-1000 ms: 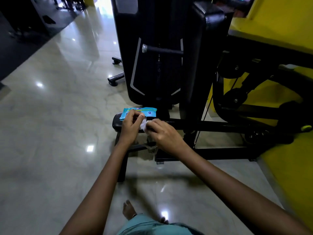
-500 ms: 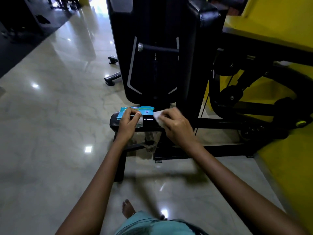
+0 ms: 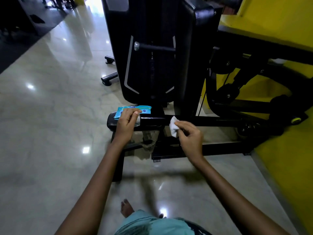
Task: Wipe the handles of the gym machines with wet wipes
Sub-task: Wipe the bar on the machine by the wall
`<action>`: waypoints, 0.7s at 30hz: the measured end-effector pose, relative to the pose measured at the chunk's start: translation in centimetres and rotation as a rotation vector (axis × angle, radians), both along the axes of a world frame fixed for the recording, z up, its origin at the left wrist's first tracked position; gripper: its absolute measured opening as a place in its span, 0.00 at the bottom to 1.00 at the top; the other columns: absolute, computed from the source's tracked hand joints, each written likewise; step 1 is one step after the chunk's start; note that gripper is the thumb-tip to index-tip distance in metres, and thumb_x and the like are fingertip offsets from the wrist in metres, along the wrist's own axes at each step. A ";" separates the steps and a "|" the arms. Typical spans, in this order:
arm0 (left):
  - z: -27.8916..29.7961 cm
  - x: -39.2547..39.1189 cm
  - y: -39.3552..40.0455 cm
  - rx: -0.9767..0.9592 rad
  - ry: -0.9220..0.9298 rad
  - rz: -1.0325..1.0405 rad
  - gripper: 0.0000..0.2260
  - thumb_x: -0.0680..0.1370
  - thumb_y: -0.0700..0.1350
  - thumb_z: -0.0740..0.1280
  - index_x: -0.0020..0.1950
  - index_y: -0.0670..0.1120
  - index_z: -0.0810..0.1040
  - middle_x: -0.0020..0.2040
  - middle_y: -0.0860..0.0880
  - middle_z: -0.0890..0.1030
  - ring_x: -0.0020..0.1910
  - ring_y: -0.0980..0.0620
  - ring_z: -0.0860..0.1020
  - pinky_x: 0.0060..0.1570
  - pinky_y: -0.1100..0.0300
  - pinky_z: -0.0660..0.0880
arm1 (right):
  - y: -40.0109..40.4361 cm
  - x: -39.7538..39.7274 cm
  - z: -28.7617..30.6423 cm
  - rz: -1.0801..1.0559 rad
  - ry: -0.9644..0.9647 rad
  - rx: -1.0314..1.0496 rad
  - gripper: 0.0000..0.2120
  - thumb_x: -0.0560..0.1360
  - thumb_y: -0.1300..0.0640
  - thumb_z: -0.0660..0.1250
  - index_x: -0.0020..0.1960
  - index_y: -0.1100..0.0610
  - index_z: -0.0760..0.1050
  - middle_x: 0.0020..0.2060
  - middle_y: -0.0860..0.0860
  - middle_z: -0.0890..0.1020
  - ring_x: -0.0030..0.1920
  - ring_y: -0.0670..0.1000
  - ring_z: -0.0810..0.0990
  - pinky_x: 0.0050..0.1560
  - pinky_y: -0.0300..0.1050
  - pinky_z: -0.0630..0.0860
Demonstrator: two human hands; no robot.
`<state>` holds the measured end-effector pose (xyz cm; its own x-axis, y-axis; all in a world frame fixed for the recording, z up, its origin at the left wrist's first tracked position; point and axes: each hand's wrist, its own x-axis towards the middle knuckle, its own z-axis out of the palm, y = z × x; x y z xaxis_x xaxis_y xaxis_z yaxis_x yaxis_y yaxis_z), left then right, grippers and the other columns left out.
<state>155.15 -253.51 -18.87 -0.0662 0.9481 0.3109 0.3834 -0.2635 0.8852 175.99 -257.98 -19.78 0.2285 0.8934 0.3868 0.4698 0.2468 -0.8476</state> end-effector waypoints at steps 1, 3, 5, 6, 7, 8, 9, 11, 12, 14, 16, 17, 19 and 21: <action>0.0 0.0 -0.2 0.043 0.045 -0.007 0.10 0.81 0.39 0.58 0.54 0.39 0.79 0.49 0.52 0.76 0.50 0.65 0.74 0.54 0.69 0.69 | -0.7 -1.1 0.0 -0.020 0.277 -0.181 0.13 0.71 0.71 0.67 0.54 0.63 0.80 0.46 0.53 0.83 0.46 0.45 0.80 0.50 0.35 0.76; 0.2 0.1 -0.4 0.100 0.111 -0.017 0.13 0.81 0.41 0.57 0.55 0.38 0.79 0.51 0.51 0.78 0.52 0.61 0.74 0.55 0.72 0.68 | -1.5 -3.5 -0.5 -0.021 0.779 -0.508 0.10 0.74 0.69 0.65 0.54 0.64 0.79 0.43 0.54 0.82 0.41 0.45 0.80 0.48 0.39 0.77; 0.4 0.1 -0.5 0.126 0.147 -0.010 0.15 0.80 0.42 0.56 0.55 0.37 0.79 0.51 0.50 0.78 0.52 0.62 0.73 0.54 0.73 0.68 | -1.3 -5.6 -1.0 0.026 1.154 -0.700 0.09 0.76 0.69 0.60 0.49 0.62 0.78 0.37 0.53 0.82 0.34 0.45 0.81 0.39 0.36 0.77; 0.4 0.2 -0.5 0.135 0.161 -0.005 0.15 0.80 0.42 0.55 0.55 0.36 0.79 0.51 0.49 0.77 0.51 0.64 0.72 0.54 0.74 0.67 | -0.8 -6.5 -0.9 0.075 1.297 -0.733 0.09 0.77 0.70 0.58 0.48 0.62 0.77 0.35 0.53 0.82 0.32 0.45 0.82 0.36 0.35 0.78; 0.4 0.3 -0.7 0.143 0.174 -0.003 0.15 0.80 0.42 0.55 0.55 0.36 0.79 0.51 0.48 0.77 0.50 0.65 0.70 0.53 0.76 0.65 | -0.2 -7.2 -0.7 0.122 1.421 -0.739 0.09 0.77 0.70 0.57 0.47 0.64 0.76 0.34 0.54 0.83 0.32 0.46 0.82 0.34 0.36 0.79; 0.4 0.4 -0.8 0.148 0.193 -0.002 0.14 0.80 0.41 0.56 0.55 0.35 0.78 0.51 0.47 0.78 0.49 0.65 0.69 0.53 0.78 0.64 | 0.3 -8.0 -0.3 0.167 1.525 -0.737 0.09 0.78 0.70 0.56 0.46 0.65 0.75 0.33 0.56 0.83 0.33 0.48 0.83 0.34 0.38 0.80; 0.3 0.5 -0.9 0.154 0.219 -0.003 0.14 0.80 0.41 0.56 0.55 0.35 0.77 0.51 0.45 0.78 0.49 0.65 0.68 0.52 0.78 0.63 | 0.8 -8.6 0.1 0.203 1.612 -0.739 0.09 0.78 0.70 0.56 0.44 0.66 0.74 0.34 0.58 0.82 0.35 0.50 0.83 0.34 0.40 0.81; 0.0 0.7 -1.0 0.155 0.288 -0.005 0.15 0.80 0.46 0.56 0.56 0.36 0.76 0.52 0.41 0.77 0.51 0.60 0.68 0.53 0.74 0.63 | 1.5 -9.1 1.0 0.215 1.728 -0.760 0.08 0.78 0.69 0.56 0.43 0.67 0.72 0.40 0.61 0.79 0.45 0.55 0.81 0.38 0.44 0.80; -0.2 0.9 -0.9 0.148 0.330 -0.005 0.18 0.80 0.49 0.55 0.58 0.37 0.75 0.53 0.41 0.77 0.52 0.56 0.70 0.55 0.69 0.64 | 1.7 -8.8 1.3 0.192 1.754 -0.772 0.08 0.78 0.69 0.56 0.43 0.68 0.72 0.43 0.62 0.77 0.51 0.56 0.79 0.42 0.45 0.80; -0.7 1.1 -0.8 0.154 0.424 0.026 0.21 0.80 0.51 0.52 0.62 0.39 0.75 0.53 0.41 0.76 0.53 0.47 0.73 0.55 0.58 0.68 | 2.0 -7.9 1.4 0.133 1.796 -0.763 0.08 0.78 0.70 0.56 0.42 0.69 0.72 0.44 0.64 0.76 0.50 0.58 0.79 0.44 0.46 0.79; -1.0 1.3 -1.0 0.188 0.509 0.107 0.20 0.80 0.50 0.52 0.63 0.40 0.76 0.53 0.40 0.76 0.52 0.42 0.74 0.53 0.51 0.70 | 2.1 -7.5 1.0 0.095 1.812 -0.734 0.08 0.77 0.71 0.56 0.41 0.68 0.72 0.40 0.62 0.76 0.34 0.56 0.82 0.36 0.44 0.80; -1.1 1.4 -1.0 0.203 0.538 0.152 0.20 0.80 0.49 0.53 0.62 0.40 0.77 0.53 0.40 0.77 0.51 0.41 0.75 0.54 0.49 0.70 | 2.1 -7.8 0.9 0.092 1.787 -0.747 0.09 0.77 0.71 0.57 0.40 0.67 0.72 0.38 0.61 0.77 0.28 0.53 0.82 0.32 0.42 0.79; -1.3 1.9 -1.1 0.248 0.608 0.236 0.17 0.79 0.46 0.55 0.59 0.40 0.78 0.54 0.39 0.78 0.53 0.40 0.74 0.56 0.44 0.71 | 2.1 -9.0 0.5 0.127 1.706 -0.814 0.10 0.77 0.71 0.56 0.39 0.65 0.71 0.30 0.58 0.80 0.24 0.49 0.80 0.28 0.38 0.79; -1.6 2.5 -0.9 0.318 0.703 0.281 0.14 0.79 0.42 0.56 0.57 0.39 0.77 0.58 0.41 0.78 0.61 0.42 0.72 0.60 0.42 0.68 | 2.4 -9.7 0.4 0.176 1.698 -0.850 0.11 0.78 0.71 0.55 0.38 0.64 0.71 0.26 0.56 0.80 0.24 0.48 0.80 0.28 0.37 0.78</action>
<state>157.66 -254.41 -20.47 0.0220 0.7846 0.6197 0.9097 -0.2728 0.3130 166.29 -255.59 -19.39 -0.2603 0.7514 -0.6063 -0.8487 -0.4775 -0.2274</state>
